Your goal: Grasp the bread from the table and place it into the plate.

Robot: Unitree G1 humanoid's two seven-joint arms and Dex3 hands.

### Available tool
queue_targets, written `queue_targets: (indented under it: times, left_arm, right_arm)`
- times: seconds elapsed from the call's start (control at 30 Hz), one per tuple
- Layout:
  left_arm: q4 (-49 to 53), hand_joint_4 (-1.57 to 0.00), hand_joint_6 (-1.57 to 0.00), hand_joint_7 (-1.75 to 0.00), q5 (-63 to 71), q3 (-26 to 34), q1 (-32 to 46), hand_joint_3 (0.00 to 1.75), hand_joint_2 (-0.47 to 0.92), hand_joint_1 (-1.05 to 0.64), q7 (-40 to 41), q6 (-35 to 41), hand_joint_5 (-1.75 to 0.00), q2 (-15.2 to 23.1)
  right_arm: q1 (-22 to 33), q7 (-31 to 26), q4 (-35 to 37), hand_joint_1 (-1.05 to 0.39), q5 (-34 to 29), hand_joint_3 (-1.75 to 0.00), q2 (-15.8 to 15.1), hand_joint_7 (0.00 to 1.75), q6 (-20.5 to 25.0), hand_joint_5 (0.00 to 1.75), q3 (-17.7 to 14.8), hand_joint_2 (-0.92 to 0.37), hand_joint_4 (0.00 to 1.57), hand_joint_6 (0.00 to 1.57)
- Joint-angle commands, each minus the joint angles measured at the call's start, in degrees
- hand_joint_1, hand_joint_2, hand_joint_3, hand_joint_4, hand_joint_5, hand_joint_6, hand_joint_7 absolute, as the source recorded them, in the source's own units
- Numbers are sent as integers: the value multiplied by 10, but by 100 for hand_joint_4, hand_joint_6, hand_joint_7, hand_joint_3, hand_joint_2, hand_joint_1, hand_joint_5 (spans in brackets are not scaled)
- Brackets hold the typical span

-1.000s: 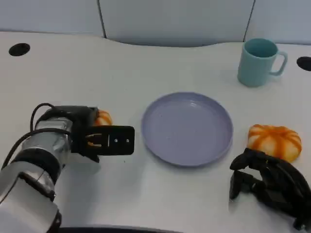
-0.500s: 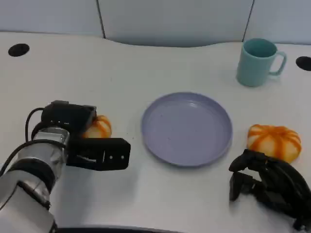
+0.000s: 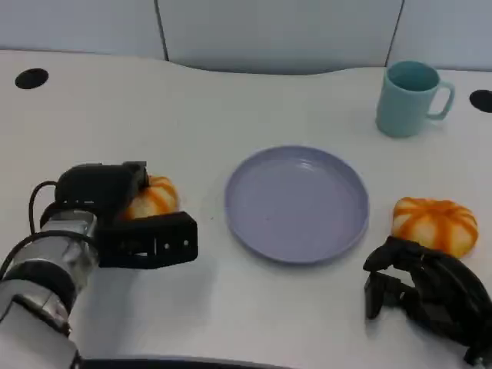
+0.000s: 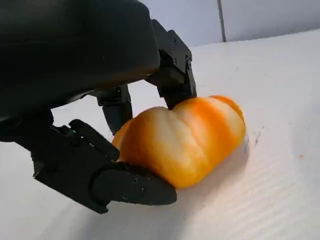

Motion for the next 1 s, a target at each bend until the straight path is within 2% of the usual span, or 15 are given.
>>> queue_targets:
  times: [0.03,0.1,0.17,0.2,0.3,0.4,0.43,0.53,0.7,1.0]
  left_arm:
    - [-7,-59,-44,-171,-37,36,-3,99,49,-23,1,-23,-173,7]
    - [-12,-71,-54,-174,-52,51,-10,110,46,-21,-3,-37,-174,8]
    - [-17,-73,-56,-174,-58,59,-17,113,44,-19,-4,-53,-175,10]
    - [-19,-69,-53,-175,-55,58,-21,103,47,-19,-3,-62,-175,12]
    - [-25,-67,-51,-175,-46,51,-29,92,54,-18,10,-86,-175,15]
    - [-31,-69,-55,-175,-40,46,-37,74,62,-19,21,-104,-175,11]
    - [-32,-70,-55,-175,-36,44,-42,64,66,-18,24,-107,-175,8]
    - [-34,-73,-55,-175,-27,36,-52,48,72,-17,33,-113,-175,2]
    - [-35,-78,-57,-175,-10,19,-73,42,78,-19,41,-122,-175,-16]
    - [-37,-84,-61,-175,27,-22,-95,41,76,-21,58,-150,-175,-50]
  right_arm:
    - [17,-4,15,-52,-6,-13,-3,101,17,168,1,-92,56,73]
    - [14,-5,20,-51,-5,-10,-2,98,23,164,-1,-92,58,74]
    - [16,-10,15,-53,-10,-9,-3,97,22,162,3,-92,59,76]
    - [18,-13,9,-52,-13,-11,-2,97,19,162,6,-92,59,75]
    - [18,-9,7,-52,-11,-13,-2,98,20,164,6,-92,58,74]
    - [16,-8,12,-51,-9,-14,-2,101,21,170,5,-92,55,73]
    - [15,-9,13,-51,-8,-12,-2,100,26,168,4,-92,55,73]
    - [12,-6,19,-50,-5,-10,-1,99,29,166,2,-92,56,74]
    - [12,-17,17,-52,-12,-9,2,97,29,167,5,-92,59,76]
    - [12,-11,18,-53,-11,-13,5,98,16,174,6,-92,54,74]
